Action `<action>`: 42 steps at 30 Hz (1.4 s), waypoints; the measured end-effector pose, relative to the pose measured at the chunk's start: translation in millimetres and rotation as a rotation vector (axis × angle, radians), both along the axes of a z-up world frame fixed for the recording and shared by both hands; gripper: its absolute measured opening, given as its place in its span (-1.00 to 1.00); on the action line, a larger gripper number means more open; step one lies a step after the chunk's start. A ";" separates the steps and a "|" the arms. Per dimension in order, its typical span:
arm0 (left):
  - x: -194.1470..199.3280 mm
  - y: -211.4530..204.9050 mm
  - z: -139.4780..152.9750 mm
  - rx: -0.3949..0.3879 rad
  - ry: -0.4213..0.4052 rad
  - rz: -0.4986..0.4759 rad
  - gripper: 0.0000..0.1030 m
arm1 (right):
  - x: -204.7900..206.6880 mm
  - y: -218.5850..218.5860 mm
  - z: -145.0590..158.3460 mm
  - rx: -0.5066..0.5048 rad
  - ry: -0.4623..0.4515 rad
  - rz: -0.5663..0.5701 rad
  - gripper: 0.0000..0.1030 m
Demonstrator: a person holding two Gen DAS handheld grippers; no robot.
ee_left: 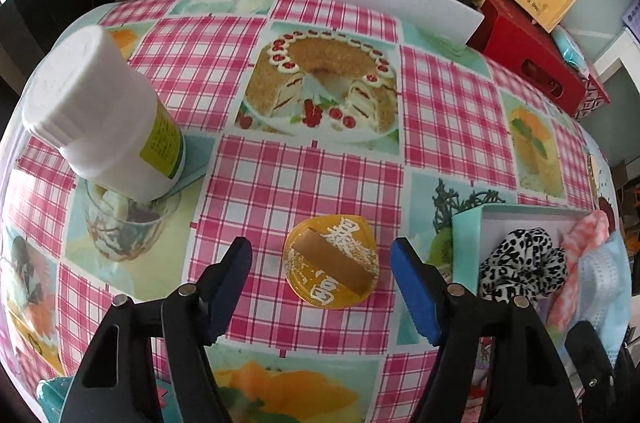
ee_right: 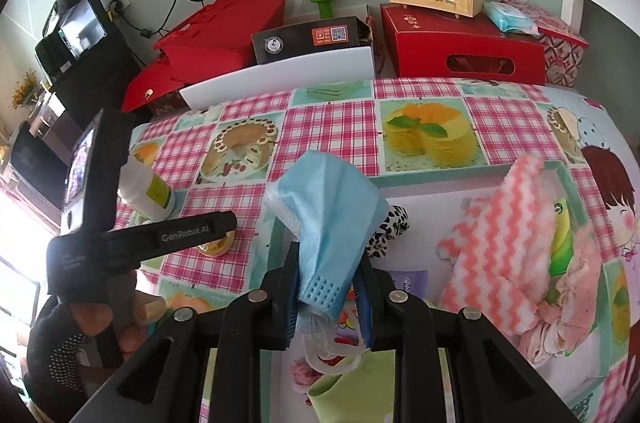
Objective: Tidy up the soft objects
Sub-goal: 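Grasp the orange round disc with the left gripper while the right holds the mask up, then carry the orange disc and blue face mask over the white tray with both grippers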
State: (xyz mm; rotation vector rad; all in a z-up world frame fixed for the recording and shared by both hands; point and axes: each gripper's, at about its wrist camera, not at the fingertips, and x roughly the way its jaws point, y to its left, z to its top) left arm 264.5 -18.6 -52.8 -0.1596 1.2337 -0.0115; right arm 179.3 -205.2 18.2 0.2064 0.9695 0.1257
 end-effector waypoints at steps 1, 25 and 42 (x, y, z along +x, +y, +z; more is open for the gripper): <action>0.3 0.2 -0.7 0.001 0.003 -0.001 0.37 | -0.4 -0.6 0.0 0.000 0.001 0.001 -0.51; 0.9 -4.7 -6.2 0.055 0.007 -0.042 -0.03 | 3.9 -2.3 -11.8 0.002 0.037 -0.003 -0.51; -10.6 8.5 49.4 -0.003 -0.099 -0.018 -0.03 | 0.7 -5.9 -4.8 0.008 0.016 -0.017 -0.51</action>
